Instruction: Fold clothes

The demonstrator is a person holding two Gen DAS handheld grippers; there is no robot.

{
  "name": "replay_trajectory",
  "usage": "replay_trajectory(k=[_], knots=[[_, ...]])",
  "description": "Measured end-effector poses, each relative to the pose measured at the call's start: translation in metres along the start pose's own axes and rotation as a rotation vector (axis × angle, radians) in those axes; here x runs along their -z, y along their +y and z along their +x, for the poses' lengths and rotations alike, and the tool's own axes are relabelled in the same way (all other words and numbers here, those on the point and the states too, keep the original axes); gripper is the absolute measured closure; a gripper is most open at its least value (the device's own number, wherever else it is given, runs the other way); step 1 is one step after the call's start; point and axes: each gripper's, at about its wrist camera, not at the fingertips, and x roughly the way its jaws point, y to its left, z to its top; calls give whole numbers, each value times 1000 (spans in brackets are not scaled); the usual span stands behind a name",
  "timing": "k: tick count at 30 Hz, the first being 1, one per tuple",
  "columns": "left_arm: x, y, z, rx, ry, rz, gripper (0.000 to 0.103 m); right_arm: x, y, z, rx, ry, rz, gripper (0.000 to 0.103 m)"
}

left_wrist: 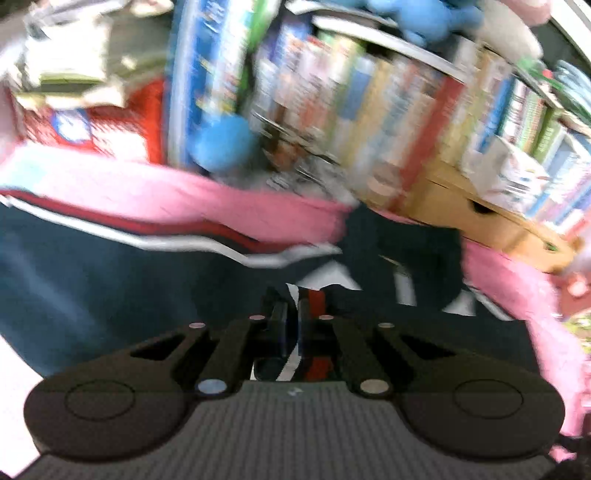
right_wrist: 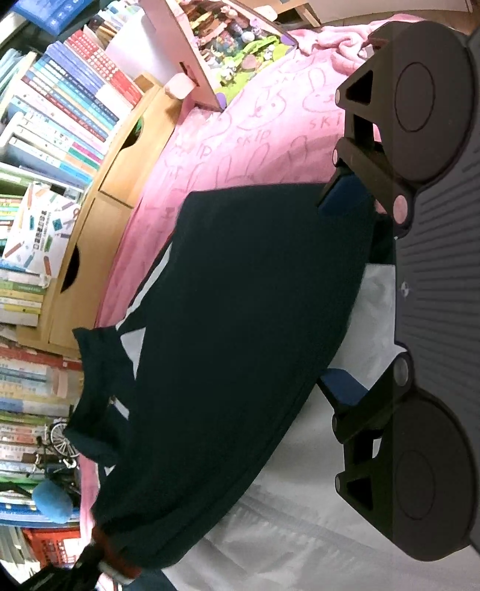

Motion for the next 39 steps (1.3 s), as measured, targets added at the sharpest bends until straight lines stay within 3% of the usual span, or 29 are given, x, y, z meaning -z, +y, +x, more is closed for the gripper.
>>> replay_trajectory(k=[4, 7, 11, 16, 20, 24, 26, 30, 33, 39], knots=[[-9, 36, 14, -96, 9, 11, 98, -4, 9, 3, -12, -20, -29, 11], [-6, 49, 29, -127, 54, 33, 97, -5, 14, 14, -20, -25, -58, 11], [4, 48, 48, -137, 111, 98, 95, -8, 6, 33, 59, -18, -51, 5], [15, 42, 52, -92, 131, 126, 92, -9, -30, 47, 217, 13, 39, 3], [21, 38, 51, -95, 127, 203, 91, -3, -48, 43, 202, 41, 120, 1], [23, 45, 53, -106, 136, 223, 84, 8, -45, 19, 146, 26, 58, 1], [24, 49, 56, -116, 148, 215, 83, 19, -58, 26, 225, 87, 52, 1], [28, 52, 55, -107, 135, 231, 83, 27, -105, 19, 160, 122, 252, 1], [32, 50, 53, -112, 115, 248, 83, 13, -86, -3, 195, 71, 166, 1], [37, 44, 52, -130, 87, 320, 83, -28, 0, -30, 0, -102, 22, 3]])
